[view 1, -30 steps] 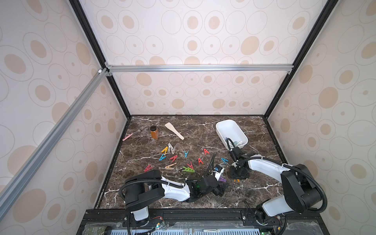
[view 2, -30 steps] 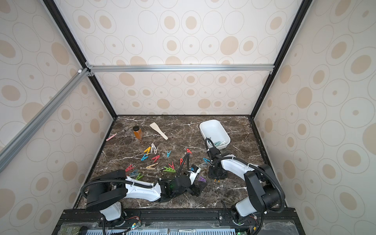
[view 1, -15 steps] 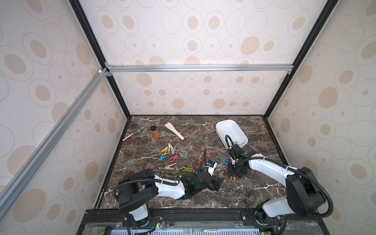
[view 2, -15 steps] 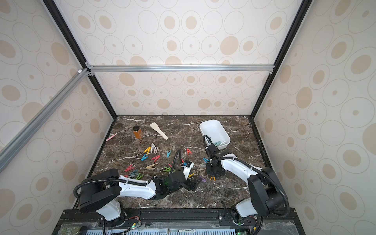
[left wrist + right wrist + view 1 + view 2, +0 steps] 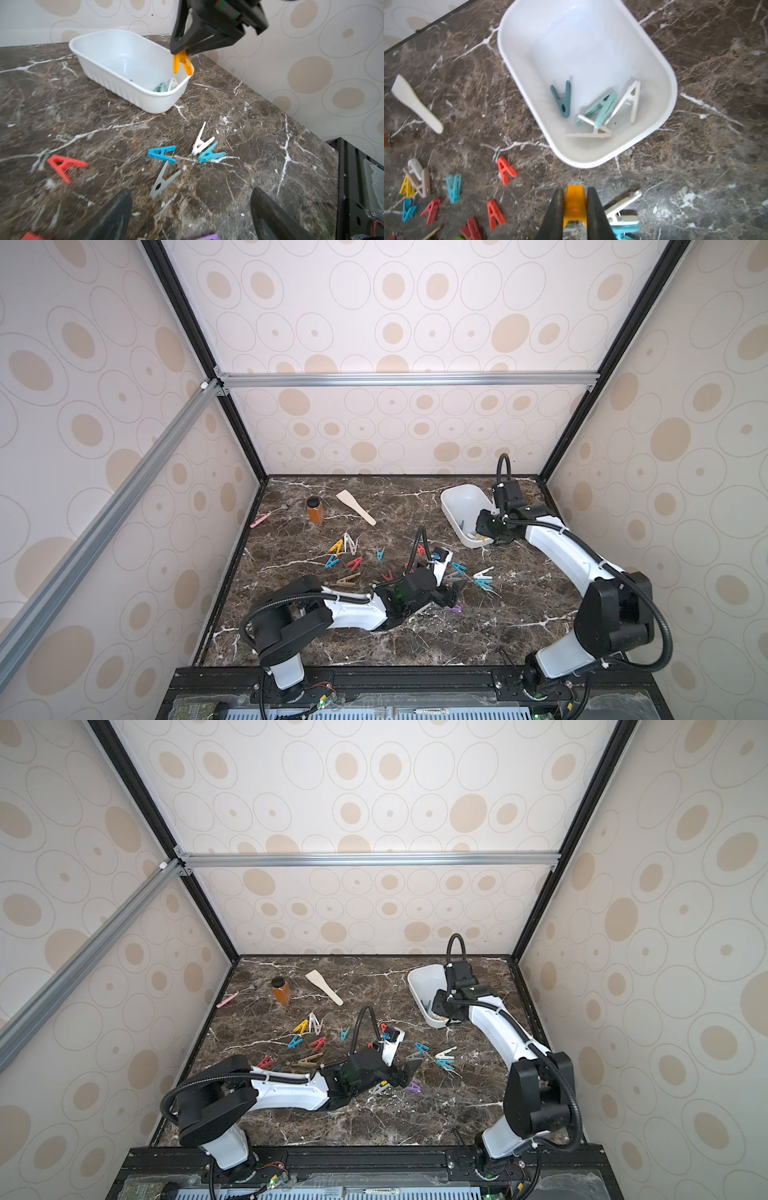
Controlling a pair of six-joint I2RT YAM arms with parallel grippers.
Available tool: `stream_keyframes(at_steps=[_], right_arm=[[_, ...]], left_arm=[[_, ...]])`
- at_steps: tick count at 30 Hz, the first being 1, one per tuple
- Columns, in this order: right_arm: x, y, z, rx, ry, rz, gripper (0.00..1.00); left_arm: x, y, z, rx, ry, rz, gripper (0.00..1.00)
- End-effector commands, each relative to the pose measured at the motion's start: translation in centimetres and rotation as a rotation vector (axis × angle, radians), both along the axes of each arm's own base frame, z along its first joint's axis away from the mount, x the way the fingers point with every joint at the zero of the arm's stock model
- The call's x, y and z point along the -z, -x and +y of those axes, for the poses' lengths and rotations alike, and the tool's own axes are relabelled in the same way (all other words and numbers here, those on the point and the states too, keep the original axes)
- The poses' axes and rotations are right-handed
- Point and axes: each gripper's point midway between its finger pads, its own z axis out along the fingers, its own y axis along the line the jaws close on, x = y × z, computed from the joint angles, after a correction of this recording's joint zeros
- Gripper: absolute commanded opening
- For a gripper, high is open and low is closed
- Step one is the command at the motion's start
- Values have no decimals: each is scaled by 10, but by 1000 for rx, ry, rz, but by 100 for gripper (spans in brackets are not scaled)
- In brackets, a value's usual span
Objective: Put the clothespins into the storage box
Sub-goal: Place the clothespin in the storage box, then pick up the clothespin from the center of the board.
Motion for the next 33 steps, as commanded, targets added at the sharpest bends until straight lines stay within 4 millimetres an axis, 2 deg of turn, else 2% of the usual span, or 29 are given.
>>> stream_keyframes(at_steps=[1, 4, 7, 9, 12, 14, 15, 18, 20, 22, 25, 28, 31, 33], right_arm=[[12, -20, -12, 38, 45, 18, 7], [20, -32, -18, 48, 75, 24, 8], [19, -38, -22, 35, 112, 36, 29], [8, -37, -21, 18, 130, 16, 37], [-16, -22, -12, -34, 218, -34, 41], [-24, -2, -3, -70, 252, -38, 42], [-23, 10, 14, -119, 248, -39, 42], [-11, 50, 45, -219, 239, -24, 42], [2, 75, 68, -294, 258, -30, 42], [18, 90, 84, -354, 270, 5, 41], [47, 96, 95, -435, 266, 101, 38], [71, 93, 106, -532, 288, 163, 36], [84, 88, 113, -574, 294, 199, 35], [83, 82, 125, -591, 258, 196, 35]], left_arm=[[1, -8, -9, 23, -4, -21, 89], [7, -9, -9, 19, -4, 1, 89], [9, -11, -6, 12, -13, 11, 89], [8, -12, -3, 10, -22, 17, 88], [2, -17, 7, -21, -56, 8, 87], [-10, -22, 21, -65, -63, -18, 87], [-16, -23, 28, -86, -59, -27, 88], [-26, -22, 55, -153, -38, -28, 88], [-24, -16, 77, -193, -20, -6, 88], [-15, -9, 94, -215, -3, 23, 87], [-2, 2, 108, -223, 9, 70, 87], [4, 10, 116, -216, 19, 97, 87], [5, 12, 121, -220, 29, 103, 87], [6, 12, 121, -225, 39, 106, 87]])
